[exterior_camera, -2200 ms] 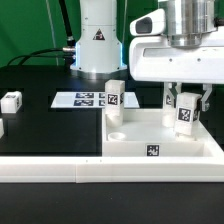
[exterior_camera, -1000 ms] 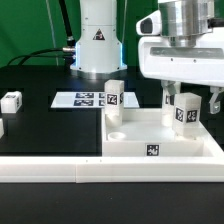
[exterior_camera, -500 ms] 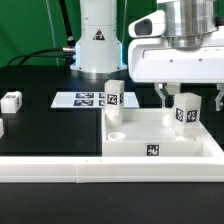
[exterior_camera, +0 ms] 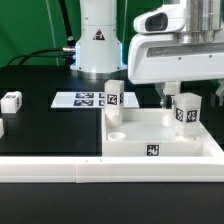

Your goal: Assemble square table

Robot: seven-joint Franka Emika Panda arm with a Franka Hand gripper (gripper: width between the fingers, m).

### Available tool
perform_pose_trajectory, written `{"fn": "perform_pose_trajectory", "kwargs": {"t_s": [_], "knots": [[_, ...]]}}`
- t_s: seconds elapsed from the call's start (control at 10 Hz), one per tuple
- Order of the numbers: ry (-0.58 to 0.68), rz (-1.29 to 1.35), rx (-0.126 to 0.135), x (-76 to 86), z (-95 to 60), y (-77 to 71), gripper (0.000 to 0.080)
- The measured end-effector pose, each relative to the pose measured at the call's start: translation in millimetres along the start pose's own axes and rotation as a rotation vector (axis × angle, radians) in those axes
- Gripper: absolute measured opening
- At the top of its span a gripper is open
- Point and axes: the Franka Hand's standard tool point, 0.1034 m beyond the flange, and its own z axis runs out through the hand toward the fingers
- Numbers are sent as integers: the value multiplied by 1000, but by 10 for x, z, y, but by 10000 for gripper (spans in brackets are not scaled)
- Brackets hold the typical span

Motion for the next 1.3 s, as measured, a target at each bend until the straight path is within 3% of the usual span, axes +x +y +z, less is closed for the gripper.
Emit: {"fn": "perform_pose_trajectory", "kwargs": {"t_s": [0.5, 0.6, 0.7, 0.8, 0.9, 1.3], "knots": [[1, -313, -2, 17, -4, 72, 649], [1, -314, -2, 17, -4, 73, 547], [1, -310, -2, 17, -4, 73, 547], [1, -310, -2, 18, -4, 74, 364], [1, -309, -3, 20, -5, 81, 290], [1, -274, -1, 19, -4, 85, 290]]}}
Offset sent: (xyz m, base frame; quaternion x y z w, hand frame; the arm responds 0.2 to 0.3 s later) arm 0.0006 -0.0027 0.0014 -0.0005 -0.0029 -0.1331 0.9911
